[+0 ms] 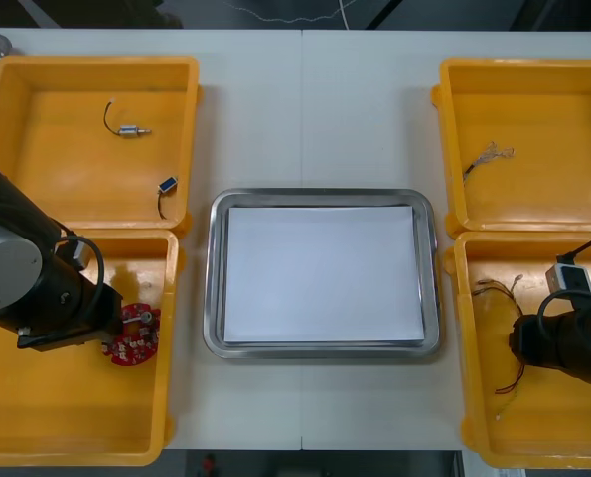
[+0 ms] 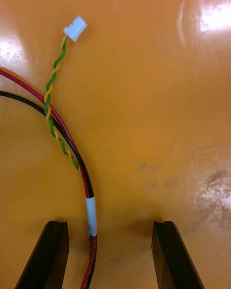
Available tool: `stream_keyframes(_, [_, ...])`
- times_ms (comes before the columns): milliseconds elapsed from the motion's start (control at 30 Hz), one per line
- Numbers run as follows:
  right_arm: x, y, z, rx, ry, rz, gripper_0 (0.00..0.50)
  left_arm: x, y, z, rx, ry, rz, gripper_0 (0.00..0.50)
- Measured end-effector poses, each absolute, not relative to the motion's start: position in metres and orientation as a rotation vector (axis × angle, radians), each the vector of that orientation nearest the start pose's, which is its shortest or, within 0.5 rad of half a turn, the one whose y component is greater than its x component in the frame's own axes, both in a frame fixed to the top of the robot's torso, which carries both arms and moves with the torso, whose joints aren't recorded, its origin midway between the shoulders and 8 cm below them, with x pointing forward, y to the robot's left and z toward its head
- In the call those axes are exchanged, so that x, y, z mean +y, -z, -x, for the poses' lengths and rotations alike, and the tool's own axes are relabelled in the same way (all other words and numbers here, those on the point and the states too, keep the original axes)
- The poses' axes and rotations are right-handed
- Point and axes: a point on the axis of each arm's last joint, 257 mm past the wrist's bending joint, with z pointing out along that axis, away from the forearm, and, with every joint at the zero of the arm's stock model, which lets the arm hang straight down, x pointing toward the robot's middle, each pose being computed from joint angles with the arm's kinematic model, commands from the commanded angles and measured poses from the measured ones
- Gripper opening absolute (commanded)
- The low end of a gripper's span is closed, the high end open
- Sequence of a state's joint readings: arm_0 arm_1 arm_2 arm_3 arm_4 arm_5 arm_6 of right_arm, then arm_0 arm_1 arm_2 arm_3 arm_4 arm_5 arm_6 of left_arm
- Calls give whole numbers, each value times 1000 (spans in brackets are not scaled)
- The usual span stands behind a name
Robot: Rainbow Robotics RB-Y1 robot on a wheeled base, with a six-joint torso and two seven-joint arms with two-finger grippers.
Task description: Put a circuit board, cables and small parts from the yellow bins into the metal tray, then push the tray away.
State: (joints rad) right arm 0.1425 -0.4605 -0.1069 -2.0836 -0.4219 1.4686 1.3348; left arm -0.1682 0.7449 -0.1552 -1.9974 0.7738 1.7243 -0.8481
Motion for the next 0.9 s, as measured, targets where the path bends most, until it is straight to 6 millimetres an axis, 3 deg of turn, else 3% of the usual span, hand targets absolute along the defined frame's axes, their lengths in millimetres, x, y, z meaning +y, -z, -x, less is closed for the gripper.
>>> stream_keyframes(567, [-341, 333, -355, 2659, -27, -243, 490, 292, 313, -354, 2930, 87, 358, 500])
stream_keyframes(600, [-341, 333, -355, 2658, -28, -243, 337, 292, 313, -354, 2929, 86, 358, 500])
stream_keyframes(633, [-341, 333, -356, 2657, -28, -243, 231, 292, 313, -354, 2928, 85, 358, 500])
stream_keyframes(667, [-341, 333, -356, 2654, -30, -243, 60, 292, 313, -354, 2927, 85, 358, 500])
stream_keyframes(700, [-341, 333, -356, 2652, -32, -242, 17, 292, 313, -355, 2926, 86, 358, 500])
stream_keyframes(767, [-340, 333, -356, 2650, -35, -243, 0, 291, 313, -356, 2921, 90, 358, 498])
stream_keyframes(800, [-341, 333, -356, 2651, -35, -243, 0, 291, 312, -357, 2916, 94, 357, 374])
stream_keyframes(833, [-340, 333, -356, 2652, -35, -243, 0, 290, 312, -359, 2911, 98, 357, 336])
stream_keyframes(900, [-340, 333, -355, 2652, -37, -244, 0, 290, 312, -361, 2903, 103, 356, 76])
